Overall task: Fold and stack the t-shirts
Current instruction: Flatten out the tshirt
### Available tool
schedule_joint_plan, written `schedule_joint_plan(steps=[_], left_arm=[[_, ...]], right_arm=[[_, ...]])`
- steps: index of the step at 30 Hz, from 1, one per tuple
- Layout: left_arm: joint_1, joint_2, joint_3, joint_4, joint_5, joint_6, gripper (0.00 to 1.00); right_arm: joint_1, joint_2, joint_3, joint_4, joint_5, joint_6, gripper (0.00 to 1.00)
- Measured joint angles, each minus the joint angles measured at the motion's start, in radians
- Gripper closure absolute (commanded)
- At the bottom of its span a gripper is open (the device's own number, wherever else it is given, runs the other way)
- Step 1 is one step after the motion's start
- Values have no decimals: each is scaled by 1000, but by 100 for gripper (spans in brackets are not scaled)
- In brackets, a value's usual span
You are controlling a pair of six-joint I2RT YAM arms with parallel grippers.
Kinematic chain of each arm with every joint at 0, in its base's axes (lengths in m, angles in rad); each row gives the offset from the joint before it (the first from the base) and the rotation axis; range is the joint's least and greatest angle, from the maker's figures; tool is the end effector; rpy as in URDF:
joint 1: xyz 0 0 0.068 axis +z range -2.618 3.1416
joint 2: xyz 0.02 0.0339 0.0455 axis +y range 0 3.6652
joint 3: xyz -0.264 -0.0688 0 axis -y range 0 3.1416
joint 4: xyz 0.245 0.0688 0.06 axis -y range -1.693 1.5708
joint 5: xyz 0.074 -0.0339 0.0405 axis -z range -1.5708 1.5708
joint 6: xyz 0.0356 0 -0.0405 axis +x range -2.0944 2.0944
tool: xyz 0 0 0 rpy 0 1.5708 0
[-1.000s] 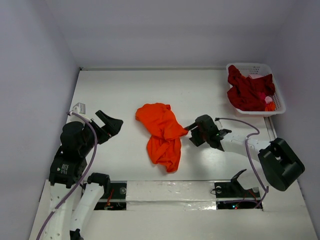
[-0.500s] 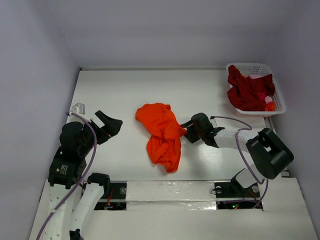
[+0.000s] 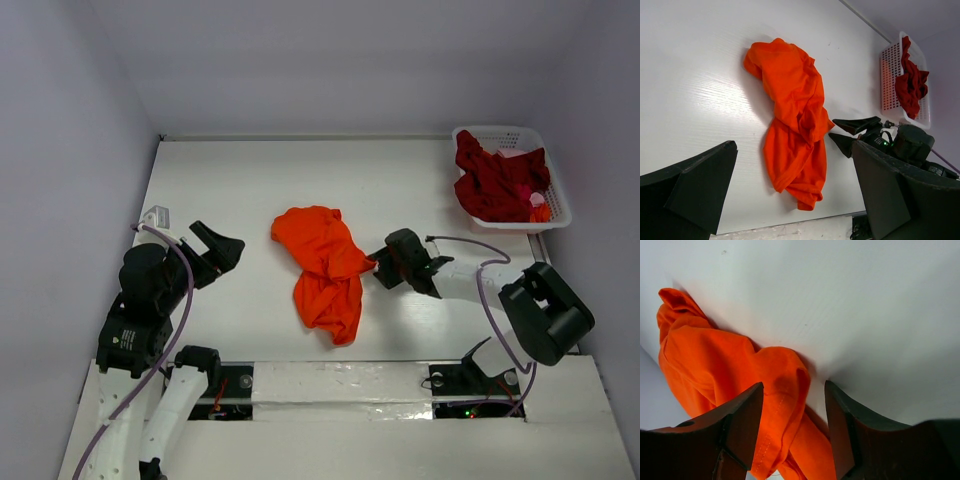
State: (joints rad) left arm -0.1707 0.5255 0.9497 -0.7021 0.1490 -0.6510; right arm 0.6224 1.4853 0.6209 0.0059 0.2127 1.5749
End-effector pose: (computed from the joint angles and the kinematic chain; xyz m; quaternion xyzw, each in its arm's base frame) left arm 0.0929 -0.0214 0.3715 -0.1458 0.7838 -0.2944 0.5270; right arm 0.2264 0.1532 0.1468 0.4601 0.8113 0.2635 0.2463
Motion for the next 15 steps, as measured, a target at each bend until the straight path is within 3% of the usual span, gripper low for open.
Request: schedule_joint_plan(steps=[15], left_arm=[[0,0,0,-2,0,0,1]], right_arm=[[0,-11,-16,-3,27,8,44]])
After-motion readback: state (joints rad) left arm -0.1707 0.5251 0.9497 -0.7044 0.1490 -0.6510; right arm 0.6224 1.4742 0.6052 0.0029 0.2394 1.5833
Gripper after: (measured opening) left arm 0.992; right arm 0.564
